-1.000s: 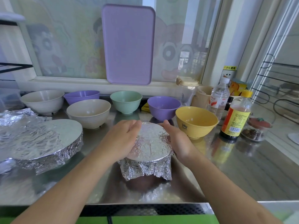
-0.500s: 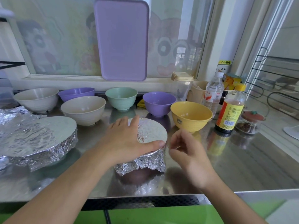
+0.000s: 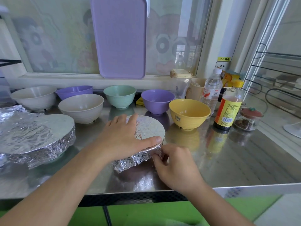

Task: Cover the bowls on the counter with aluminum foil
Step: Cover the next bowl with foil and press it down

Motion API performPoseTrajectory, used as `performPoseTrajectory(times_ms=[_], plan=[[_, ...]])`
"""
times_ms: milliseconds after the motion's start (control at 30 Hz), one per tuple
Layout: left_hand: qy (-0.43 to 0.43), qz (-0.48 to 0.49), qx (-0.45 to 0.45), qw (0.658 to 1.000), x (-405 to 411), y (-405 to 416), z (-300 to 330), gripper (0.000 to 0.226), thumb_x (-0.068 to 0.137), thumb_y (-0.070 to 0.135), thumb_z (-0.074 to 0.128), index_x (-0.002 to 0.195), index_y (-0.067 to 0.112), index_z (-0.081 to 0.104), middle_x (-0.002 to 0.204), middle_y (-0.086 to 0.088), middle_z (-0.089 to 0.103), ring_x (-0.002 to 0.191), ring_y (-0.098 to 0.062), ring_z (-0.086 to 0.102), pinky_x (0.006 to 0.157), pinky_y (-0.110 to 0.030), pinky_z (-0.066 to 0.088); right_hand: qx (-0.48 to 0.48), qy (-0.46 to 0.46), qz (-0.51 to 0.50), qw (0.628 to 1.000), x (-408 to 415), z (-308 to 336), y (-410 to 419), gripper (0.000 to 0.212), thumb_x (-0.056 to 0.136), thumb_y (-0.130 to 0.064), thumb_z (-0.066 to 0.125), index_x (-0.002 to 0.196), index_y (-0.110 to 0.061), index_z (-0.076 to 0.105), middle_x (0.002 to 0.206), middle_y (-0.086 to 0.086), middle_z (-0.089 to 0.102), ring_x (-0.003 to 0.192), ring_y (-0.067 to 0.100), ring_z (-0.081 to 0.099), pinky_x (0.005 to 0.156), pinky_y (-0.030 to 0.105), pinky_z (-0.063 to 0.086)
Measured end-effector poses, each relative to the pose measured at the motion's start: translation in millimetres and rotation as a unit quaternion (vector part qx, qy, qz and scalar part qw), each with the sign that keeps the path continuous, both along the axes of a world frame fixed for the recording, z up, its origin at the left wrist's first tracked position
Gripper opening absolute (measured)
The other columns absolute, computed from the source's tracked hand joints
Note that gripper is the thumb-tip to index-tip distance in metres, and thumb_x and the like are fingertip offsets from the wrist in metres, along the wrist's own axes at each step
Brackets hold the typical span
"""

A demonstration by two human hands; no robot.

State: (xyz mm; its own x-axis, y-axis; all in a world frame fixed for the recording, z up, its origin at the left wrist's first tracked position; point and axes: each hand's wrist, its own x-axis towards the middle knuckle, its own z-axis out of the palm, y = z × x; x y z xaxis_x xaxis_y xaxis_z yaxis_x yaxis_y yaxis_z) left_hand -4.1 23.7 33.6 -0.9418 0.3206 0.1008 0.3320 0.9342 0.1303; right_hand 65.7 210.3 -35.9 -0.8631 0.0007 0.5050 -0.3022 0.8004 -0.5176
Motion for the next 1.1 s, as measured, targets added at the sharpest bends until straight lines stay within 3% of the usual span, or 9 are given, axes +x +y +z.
performPoseTrajectory(times_ms=[100,267,500,667,767,867,967,1033,1100], plan=[[0.007,-0.003,0.001,1.0,0,0,0,0.133,0.056,0.111,0.017,0.161,0.03,0.018,0.164,-0.003,0.031,0.152,-0.024,0.028,0.119,-0.042,0.028,0.076,0.027,-0.039,0.996,3,-1,-5,0.041,0.089,-0.04,0.057,0.06,-0.019,0.036,0.061,-0.005,0.044,0.058,0.026,0.051,0.049,0.036,0.038],[0.014,0.0,0.0,1.0,0,0,-2,0.131,0.058,0.111,0.018,0.161,0.029,0.021,0.162,-0.003,0.034,0.151,-0.024,0.03,0.118,-0.043,0.03,0.196,0.081,-0.091,0.973,8,3,-16,0.033,0.077,-0.026,0.068,0.051,-0.017,0.049,0.056,-0.001,0.048,0.045,0.027,0.05,0.043,0.027,0.026],[0.013,0.002,0.002,1.0,0,0,-3,0.136,0.058,0.111,0.017,0.164,0.027,0.016,0.166,-0.003,0.029,0.153,-0.024,0.027,0.121,-0.044,0.028,0.286,-0.007,-0.113,0.951,11,9,-30,0.034,0.053,-0.027,0.083,0.044,-0.018,0.052,0.045,0.002,0.05,0.034,0.026,0.048,0.048,0.025,0.02],[0.017,-0.001,0.002,1.0,-1,0,-4,0.134,0.057,0.111,0.015,0.162,0.028,0.018,0.163,-0.003,0.033,0.151,-0.025,0.029,0.119,-0.043,0.03,0.295,-0.032,-0.08,0.952,11,2,-37,0.021,0.064,-0.033,0.058,0.05,-0.018,0.058,0.05,0.005,0.055,0.043,0.027,0.054,0.045,0.029,0.037],[0.016,-0.002,0.003,1.0,-1,0,-3,0.134,0.057,0.111,0.015,0.162,0.027,0.018,0.163,-0.003,0.033,0.152,-0.025,0.028,0.119,-0.043,0.029,0.296,-0.07,-0.039,0.952,14,6,-32,0.036,0.076,-0.036,0.034,0.066,-0.016,0.062,0.07,0.01,0.064,0.067,0.031,0.062,0.065,0.04,0.055],[0.019,-0.002,0.003,1.0,-1,0,-4,0.133,0.056,0.112,0.013,0.159,0.028,0.021,0.161,-0.002,0.035,0.151,-0.024,0.03,0.119,-0.044,0.03,0.239,-0.106,-0.021,0.965,15,27,-12,0.018,0.084,-0.031,0.043,0.071,-0.02,0.049,0.084,0.01,0.067,0.082,0.034,0.063,0.072,0.038,0.051],[0.02,-0.003,0.003,1.0,-1,-1,-4,0.13,0.057,0.111,0.014,0.158,0.029,0.022,0.161,-0.002,0.035,0.151,-0.024,0.03,0.119,-0.044,0.03,0.085,-0.161,-0.029,0.983,2,44,18,0.016,0.081,-0.035,0.067,0.087,-0.022,0.06,0.092,-0.002,0.066,0.088,0.023,0.062,0.074,0.034,0.051],[0.014,-0.006,0.003,1.0,-1,-1,-3,0.13,0.058,0.111,0.015,0.158,0.029,0.021,0.163,-0.003,0.033,0.152,-0.024,0.028,0.12,-0.044,0.028,0.013,-0.151,-0.006,0.988,-11,51,34,0.06,0.071,-0.037,0.089,0.12,-0.03,0.056,0.118,-0.01,0.057,0.107,0.012,0.055,0.087,0.023,0.045],[0.012,-0.006,0.003,1.0,-1,-1,-3,0.132,0.057,0.111,0.014,0.16,0.028,0.019,0.163,-0.003,0.032,0.153,-0.024,0.027,0.121,-0.044,0.028,-0.001,-0.149,0.048,0.988,-22,57,39,0.116,0.063,-0.037,0.1,0.156,-0.027,0.032,0.145,-0.013,0.035,0.134,0.005,0.036,0.108,0.018,0.031]])
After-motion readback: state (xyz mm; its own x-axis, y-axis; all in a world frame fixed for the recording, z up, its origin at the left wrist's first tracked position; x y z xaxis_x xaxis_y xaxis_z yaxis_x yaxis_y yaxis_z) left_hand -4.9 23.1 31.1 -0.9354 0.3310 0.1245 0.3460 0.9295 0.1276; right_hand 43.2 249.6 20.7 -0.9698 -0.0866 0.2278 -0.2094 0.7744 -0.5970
